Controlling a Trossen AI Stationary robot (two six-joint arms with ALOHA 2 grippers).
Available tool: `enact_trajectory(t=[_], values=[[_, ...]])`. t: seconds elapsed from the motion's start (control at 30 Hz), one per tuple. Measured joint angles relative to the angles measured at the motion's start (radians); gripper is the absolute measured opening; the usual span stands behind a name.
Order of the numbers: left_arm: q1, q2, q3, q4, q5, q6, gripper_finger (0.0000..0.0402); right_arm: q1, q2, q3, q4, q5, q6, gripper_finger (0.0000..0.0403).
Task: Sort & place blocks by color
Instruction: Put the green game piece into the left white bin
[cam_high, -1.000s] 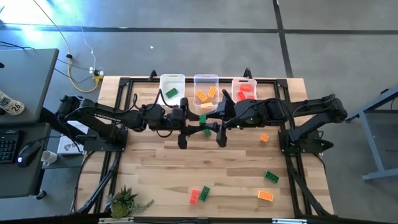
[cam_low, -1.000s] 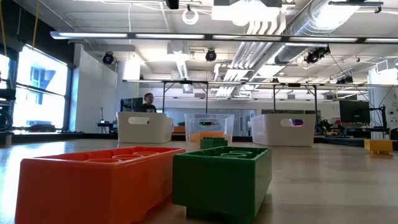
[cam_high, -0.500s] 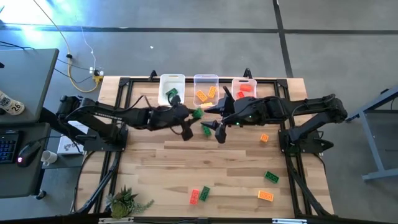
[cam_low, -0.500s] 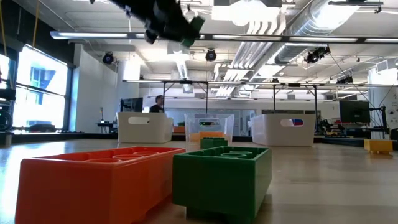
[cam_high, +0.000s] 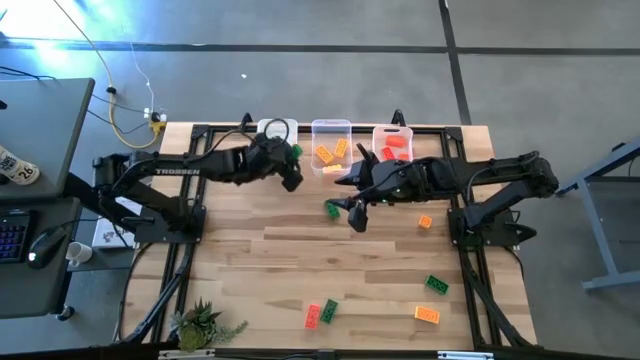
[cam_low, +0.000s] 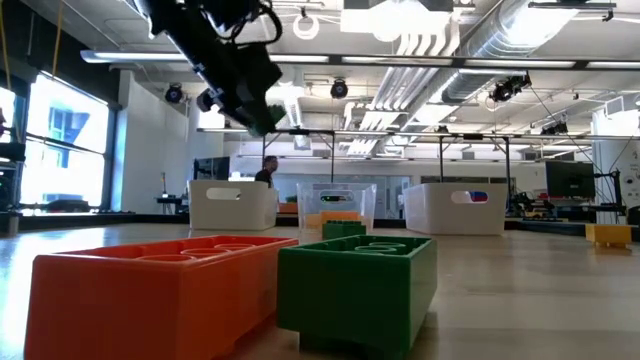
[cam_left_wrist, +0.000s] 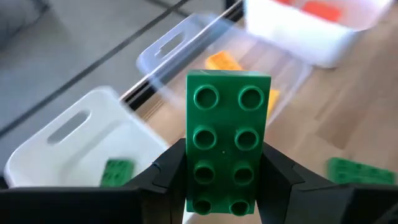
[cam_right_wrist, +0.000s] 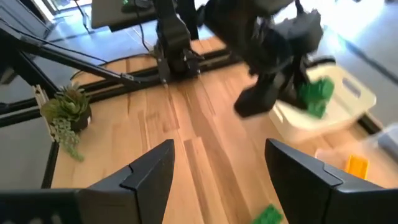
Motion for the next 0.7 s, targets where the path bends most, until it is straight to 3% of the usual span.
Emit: enact_trajectory(t=[0.27, 0.7], values=[[0.142, 0.000, 0.000, -0.043, 0.127, -0.035, 0.0117, 0.000, 0.000, 0.000, -0.168, 0.000, 0.161, 0.0238], [0.244, 0.046, 0.000, -0.070, 0.162, -0.070, 0.0117, 0.037, 0.000, 0.000, -0.446, 0.000, 0.396, 0.0238]])
